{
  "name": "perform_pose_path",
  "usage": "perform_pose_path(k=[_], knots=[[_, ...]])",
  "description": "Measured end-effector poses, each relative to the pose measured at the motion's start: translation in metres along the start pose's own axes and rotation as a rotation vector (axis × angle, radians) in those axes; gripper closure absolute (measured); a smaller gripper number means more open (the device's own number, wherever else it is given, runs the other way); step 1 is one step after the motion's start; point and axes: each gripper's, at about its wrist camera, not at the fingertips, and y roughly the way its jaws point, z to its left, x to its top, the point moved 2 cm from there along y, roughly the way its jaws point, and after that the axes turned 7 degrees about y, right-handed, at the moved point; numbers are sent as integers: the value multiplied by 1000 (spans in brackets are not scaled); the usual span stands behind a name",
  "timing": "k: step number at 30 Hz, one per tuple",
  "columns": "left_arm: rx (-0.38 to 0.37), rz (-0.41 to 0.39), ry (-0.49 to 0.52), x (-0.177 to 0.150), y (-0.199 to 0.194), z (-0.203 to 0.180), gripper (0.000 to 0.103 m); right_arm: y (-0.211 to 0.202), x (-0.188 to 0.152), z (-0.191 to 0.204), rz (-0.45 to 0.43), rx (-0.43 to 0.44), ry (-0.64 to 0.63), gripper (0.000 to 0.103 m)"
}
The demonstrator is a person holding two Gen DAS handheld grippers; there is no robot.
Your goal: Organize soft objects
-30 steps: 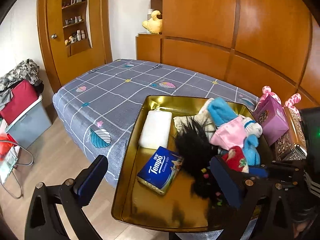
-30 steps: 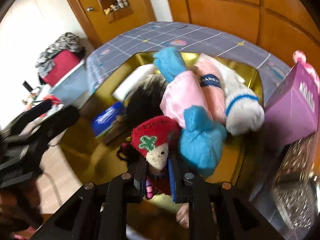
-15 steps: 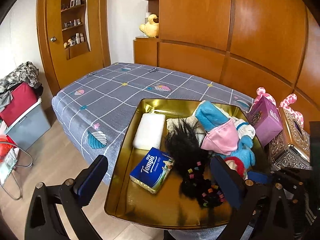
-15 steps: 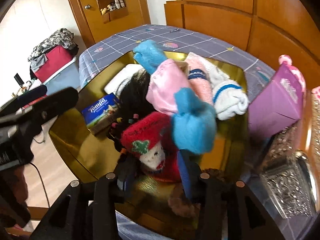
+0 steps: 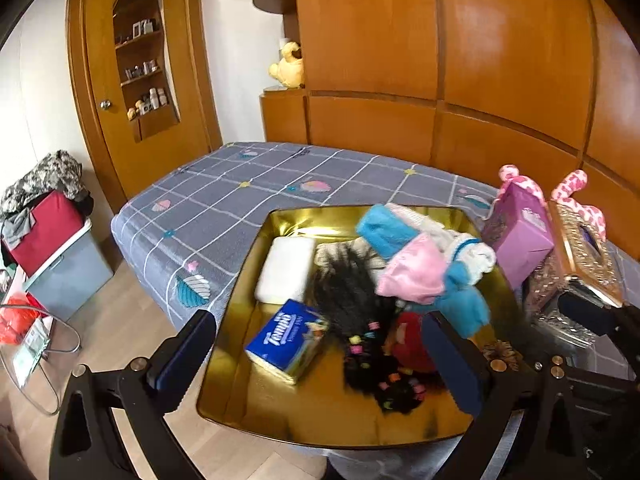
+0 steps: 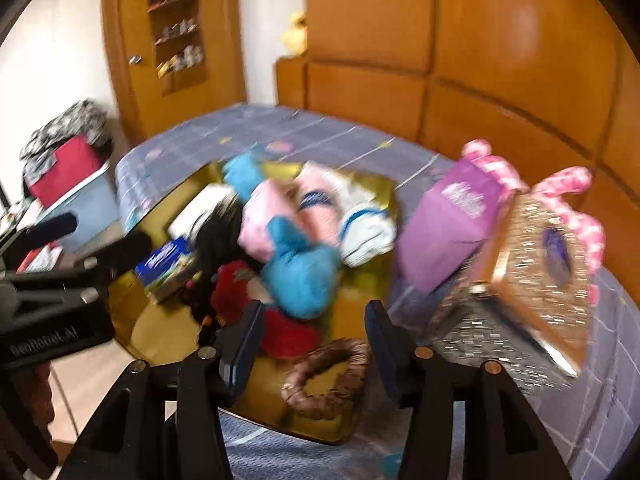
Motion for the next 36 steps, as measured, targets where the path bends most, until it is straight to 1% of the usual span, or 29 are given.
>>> perform_pose_path(k=[1, 4, 6, 9, 13, 16, 19, 25, 36], knots=[[-3, -11, -1, 1, -4, -4, 0, -5, -1, -3, -18, -16, 12, 41], [-12, -24, -10, 3, -11, -12, 0, -16, -1, -14, -57, -67, 56, 40], [-13, -30, -27, 3, -15, -17, 0, -23, -4, -24, -80, -83, 97, 40], [-26, -31, -10, 1, -16, -26, 0, -34, -6, -39, -106, -118, 142, 40], [-48, -13, 1, -4, -13, -31, 0, -37, -11, -51, -119, -187, 173, 40], [-54, -11, -4, -6, -11, -29, 0, -38, -15, -57, -115, -208, 202, 40], [-54, -8, -12, -7, -10, -28, 0, -41, -17, -56, -121, -221, 198, 40], [-48, -9, -8, -8, -10, -28, 0, -41, -17, -51, -125, -218, 177, 40], [-49, -2, -6, -8, -8, -28, 0, -39, -18, -52, -116, -206, 194, 40]])
